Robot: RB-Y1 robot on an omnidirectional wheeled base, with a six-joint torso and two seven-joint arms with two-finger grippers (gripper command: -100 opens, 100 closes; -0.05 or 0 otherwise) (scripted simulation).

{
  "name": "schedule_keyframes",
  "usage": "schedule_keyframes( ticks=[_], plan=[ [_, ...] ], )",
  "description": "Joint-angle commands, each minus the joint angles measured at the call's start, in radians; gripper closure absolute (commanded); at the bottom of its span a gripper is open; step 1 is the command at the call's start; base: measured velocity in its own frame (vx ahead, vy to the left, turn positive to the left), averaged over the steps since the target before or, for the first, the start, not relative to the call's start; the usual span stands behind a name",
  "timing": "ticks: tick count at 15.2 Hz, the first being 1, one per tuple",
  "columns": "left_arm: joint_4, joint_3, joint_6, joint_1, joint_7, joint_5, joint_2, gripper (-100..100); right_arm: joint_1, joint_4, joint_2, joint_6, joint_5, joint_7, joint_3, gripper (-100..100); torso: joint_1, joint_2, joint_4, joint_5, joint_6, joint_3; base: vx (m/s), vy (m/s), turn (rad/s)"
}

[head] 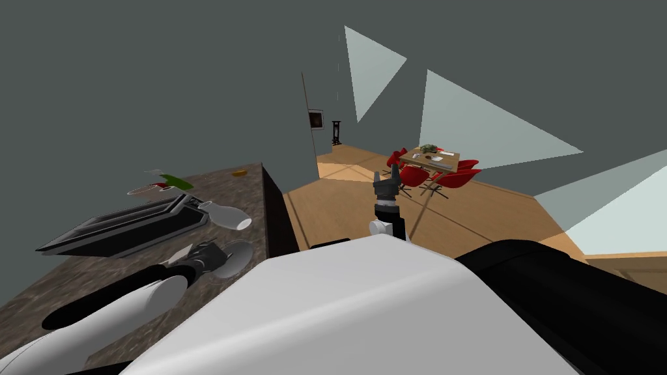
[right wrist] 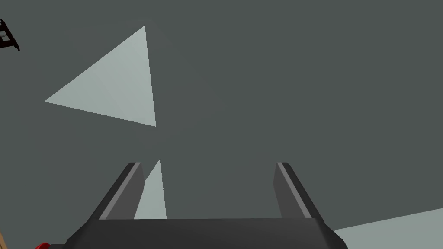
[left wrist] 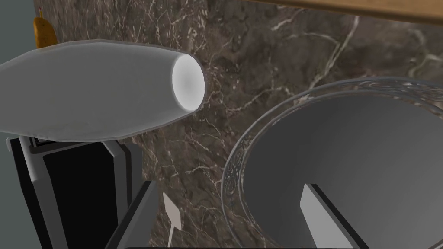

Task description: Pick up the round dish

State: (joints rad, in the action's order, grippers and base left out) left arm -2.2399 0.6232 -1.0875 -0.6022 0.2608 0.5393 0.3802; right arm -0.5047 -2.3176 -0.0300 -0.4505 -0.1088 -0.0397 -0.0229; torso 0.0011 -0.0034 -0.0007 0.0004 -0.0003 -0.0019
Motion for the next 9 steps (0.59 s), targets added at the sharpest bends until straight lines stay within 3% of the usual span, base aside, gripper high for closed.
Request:
schedule_keyframes(
  ticks=[1,5,8,9],
  plan=[
    [0.000,0.000,0.000,0.000,0.000,0.000,0.000,100,0.000,0.000,0.000,0.000,0.000,0.000,0.000,0,0.000,0.000,0.000,0.000,0.000,0.000,0.005,0.003,-0.001],
    [0.001,-0.001,-0.001,-0.001,0.000,0.001,-0.001,100,0.000,0.000,0.000,0.000,0.000,0.000,0.000,0,-0.001,0.000,0.001,-0.002,0.001,0.000,0.000,0.000,0.000],
    [-0.054,0.017,-0.036,-0.021,0.013,0.020,0.004,100,0.000,0.000,0.000,0.000,0.000,0.000,0.000,0,-0.002,0.001,0.001,-0.002,0.000,0.001,-0.018,-0.010,0.034],
    [-0.038,0.013,-0.024,-0.015,0.009,0.015,0.003,100,0.000,0.000,0.000,0.000,0.000,0.000,0.000,0,-0.002,0.002,0.001,-0.002,0.000,0.001,-0.016,-0.010,0.014]
  ],
)
